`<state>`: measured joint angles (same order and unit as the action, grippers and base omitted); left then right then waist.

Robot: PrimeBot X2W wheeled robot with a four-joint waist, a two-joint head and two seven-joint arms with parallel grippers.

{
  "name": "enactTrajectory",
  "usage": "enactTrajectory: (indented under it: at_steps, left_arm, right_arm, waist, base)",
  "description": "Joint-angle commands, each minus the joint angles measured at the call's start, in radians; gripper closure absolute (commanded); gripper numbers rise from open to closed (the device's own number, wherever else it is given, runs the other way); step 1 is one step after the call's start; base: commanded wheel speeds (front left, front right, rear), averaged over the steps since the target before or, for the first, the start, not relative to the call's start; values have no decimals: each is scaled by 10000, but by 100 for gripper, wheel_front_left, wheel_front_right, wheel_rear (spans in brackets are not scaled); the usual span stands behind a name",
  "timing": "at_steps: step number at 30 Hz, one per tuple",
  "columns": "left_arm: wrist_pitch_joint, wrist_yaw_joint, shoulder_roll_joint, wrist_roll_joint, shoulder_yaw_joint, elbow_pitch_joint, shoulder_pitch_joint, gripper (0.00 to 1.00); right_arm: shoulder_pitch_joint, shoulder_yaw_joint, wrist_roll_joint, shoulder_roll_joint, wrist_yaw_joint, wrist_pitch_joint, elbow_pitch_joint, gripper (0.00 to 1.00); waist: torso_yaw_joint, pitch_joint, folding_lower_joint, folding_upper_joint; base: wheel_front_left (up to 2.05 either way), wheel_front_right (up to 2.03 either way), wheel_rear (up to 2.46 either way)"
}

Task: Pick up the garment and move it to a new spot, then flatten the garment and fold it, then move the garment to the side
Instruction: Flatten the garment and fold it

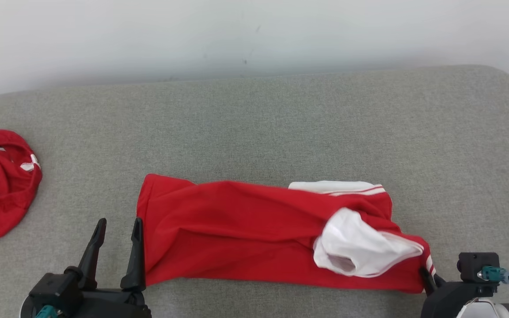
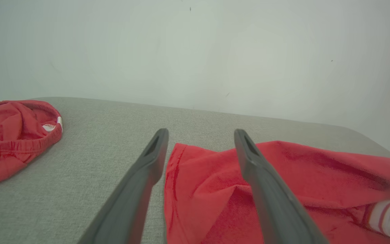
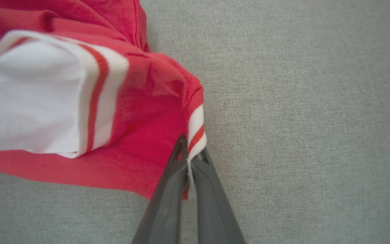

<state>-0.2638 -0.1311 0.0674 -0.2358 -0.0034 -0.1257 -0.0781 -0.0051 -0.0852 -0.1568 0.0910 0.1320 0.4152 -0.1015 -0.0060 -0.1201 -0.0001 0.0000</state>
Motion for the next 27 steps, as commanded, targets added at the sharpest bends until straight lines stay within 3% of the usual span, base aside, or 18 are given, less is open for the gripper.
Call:
enactTrajectory:
  at_steps: [1,2,3,12,16,23,27]
  left_arm:
    - [-9,14,-18,43,-7,-20,5,0]
    - [-10,14,-28,36,-30,-25,6,0]
    - [-9,14,-34,24,-40,-31,21,0]
    - [-9,14,-68,-27,-21,-4,208,0]
    - [-9,14,-85,-23,3,18,240,0]
    - [-9,14,-108,-5,-141,-14,243,0]
    - [-9,14,-121,-16,-164,28,257,0]
  right_arm:
    - [69,-127,208,-88,-26,211,-99,88]
    - [37,-187,257,-110,-26,266,-102,51]
    - [11,-287,306,-129,-26,336,-89,0]
    - [-395,-1531,762,-318,-26,998,1288,0]
    - [-675,-1360,680,-359,-26,1368,1772,0]
    - [-539,-1184,724,-277,-25,3883,1825,0]
    - [-170,-1653,813,-245,-26,4355,1818,0]
  waist:
    - [23,25,1,0]
    - [43,41,1,0]
    - [61,64,1,0]
    - [197,233,1,0]
    - [202,252,1,0]
    - [373,306,1,0]
    - [450,315,1,0]
  base:
    - [0,0,0]
    - [0,0,0]
    - [0,0,0]
    - [0,0,0]
    - [0,0,0]
    - [0,0,0]
    - [0,0,0]
